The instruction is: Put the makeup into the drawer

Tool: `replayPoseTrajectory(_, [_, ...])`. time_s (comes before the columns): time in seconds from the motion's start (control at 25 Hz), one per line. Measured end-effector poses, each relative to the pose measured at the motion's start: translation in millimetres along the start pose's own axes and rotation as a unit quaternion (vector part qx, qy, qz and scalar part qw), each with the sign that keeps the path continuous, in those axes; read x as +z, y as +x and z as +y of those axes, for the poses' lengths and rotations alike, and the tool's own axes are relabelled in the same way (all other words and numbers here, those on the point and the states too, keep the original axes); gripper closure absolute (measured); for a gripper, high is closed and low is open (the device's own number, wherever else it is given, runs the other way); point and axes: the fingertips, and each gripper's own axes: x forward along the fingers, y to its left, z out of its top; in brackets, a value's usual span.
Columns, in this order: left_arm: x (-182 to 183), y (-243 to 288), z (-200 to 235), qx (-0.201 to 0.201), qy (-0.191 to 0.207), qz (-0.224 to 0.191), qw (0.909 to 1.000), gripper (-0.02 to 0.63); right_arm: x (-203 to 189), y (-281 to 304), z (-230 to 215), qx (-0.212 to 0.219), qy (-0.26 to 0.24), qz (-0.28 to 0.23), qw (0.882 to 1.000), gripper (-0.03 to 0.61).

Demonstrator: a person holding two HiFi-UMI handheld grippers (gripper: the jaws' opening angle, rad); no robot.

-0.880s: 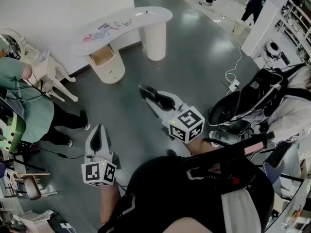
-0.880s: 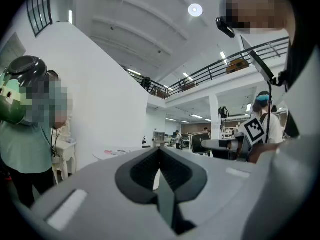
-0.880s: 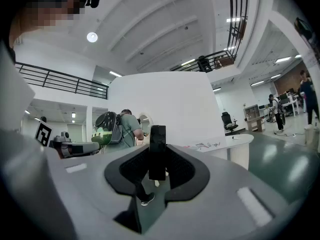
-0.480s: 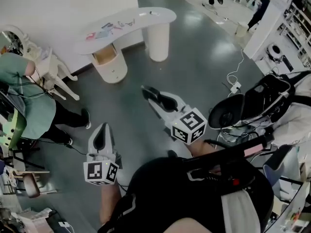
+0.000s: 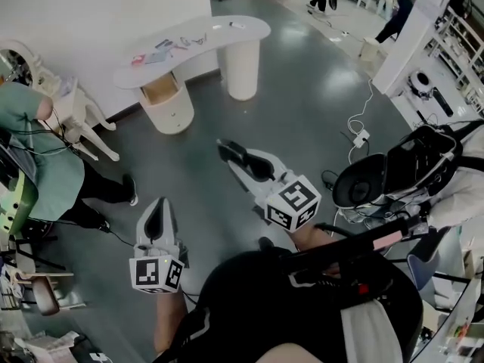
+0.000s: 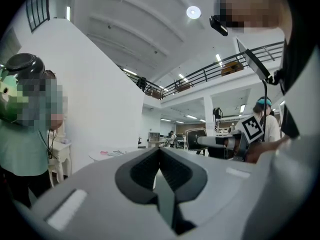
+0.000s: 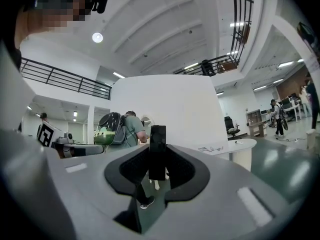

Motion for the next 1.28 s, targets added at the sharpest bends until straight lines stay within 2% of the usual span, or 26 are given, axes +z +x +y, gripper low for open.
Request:
replayPoseTrajectory(0.12, [2, -6, 5, -0.006, -0.005, -0.010, 0.9999, 0.614, -3, 2, 8, -0.005, 0.008, 0.005, 1.000, 0.483])
replayPoseTrajectory(0.4, [-6, -14, 27, -0.018, -0.015, -0.004, 0.9997, 0.614, -13, 14, 29, -0.006, 0.013, 0.016, 1.000, 0.483])
replayPoseTrajectory(0.6, [1, -17, 53, 0.040, 0.000, -0.020, 0.9990, 0.614, -12, 30, 32, 0.003, 0.015, 0.012, 1.000, 0.483])
replayPoseTrajectory(0.84, [6, 14, 74, 0.036, -0.018, -0.018, 0.9990, 0.614, -7, 66, 9, 0.015, 0.020, 0.002, 1.000, 0.483])
replayPoseTrajectory(1.04, [8, 55, 84, 0.043, -0.009, -0.005, 0.9990, 0.614, 6, 96, -29, 0.029, 0.031, -0.007, 0.999, 0.483])
replayPoseTrajectory(1.28, [10, 101, 90, 0.047, -0.024, -0.011, 0.9986, 0.614, 16, 120, -75, 0.034, 0.033, -0.015, 0.999, 0.483])
